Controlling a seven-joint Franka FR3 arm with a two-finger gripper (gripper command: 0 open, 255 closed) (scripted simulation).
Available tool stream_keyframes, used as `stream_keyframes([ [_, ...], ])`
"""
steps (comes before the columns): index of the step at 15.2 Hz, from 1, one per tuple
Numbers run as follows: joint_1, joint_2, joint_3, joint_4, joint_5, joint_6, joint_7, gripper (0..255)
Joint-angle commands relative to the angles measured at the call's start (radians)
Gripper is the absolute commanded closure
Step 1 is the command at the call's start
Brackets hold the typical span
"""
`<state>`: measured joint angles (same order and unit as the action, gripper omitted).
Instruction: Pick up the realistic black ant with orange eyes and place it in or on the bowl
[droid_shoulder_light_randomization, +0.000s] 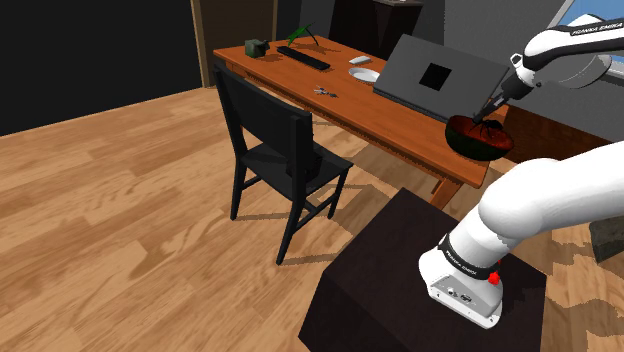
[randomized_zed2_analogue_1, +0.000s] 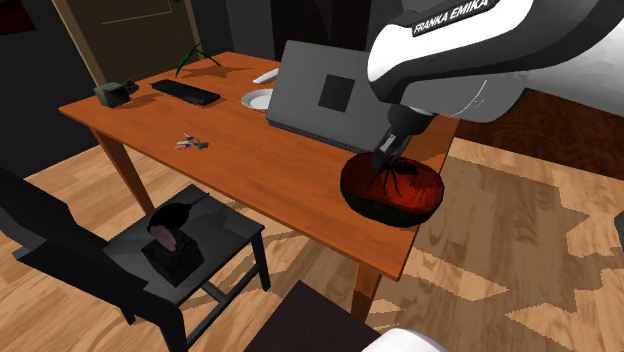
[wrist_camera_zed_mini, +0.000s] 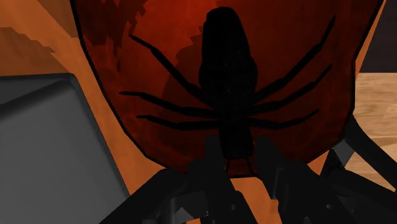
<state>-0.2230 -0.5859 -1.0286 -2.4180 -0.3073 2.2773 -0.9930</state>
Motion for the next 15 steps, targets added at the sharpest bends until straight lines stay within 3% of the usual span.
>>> stream_keyframes([
  [1,0.000,0.002,-0.005,-0.009,-0.002,0.011,-0.001,255],
  [7,0.001,0.002,-0.005,-0.009,-0.002,0.011,-0.001,255],
  [8,0.001,0.002,-0.005,-0.009,-0.002,0.011,-0.001,0],
  [13,0.001,0.002,-0.005,-0.009,-0.002,0.011,-0.001,0],
  [15,-0.037,-0.039,0.045,0.022,-0.008,-0.065,0.007,0],
])
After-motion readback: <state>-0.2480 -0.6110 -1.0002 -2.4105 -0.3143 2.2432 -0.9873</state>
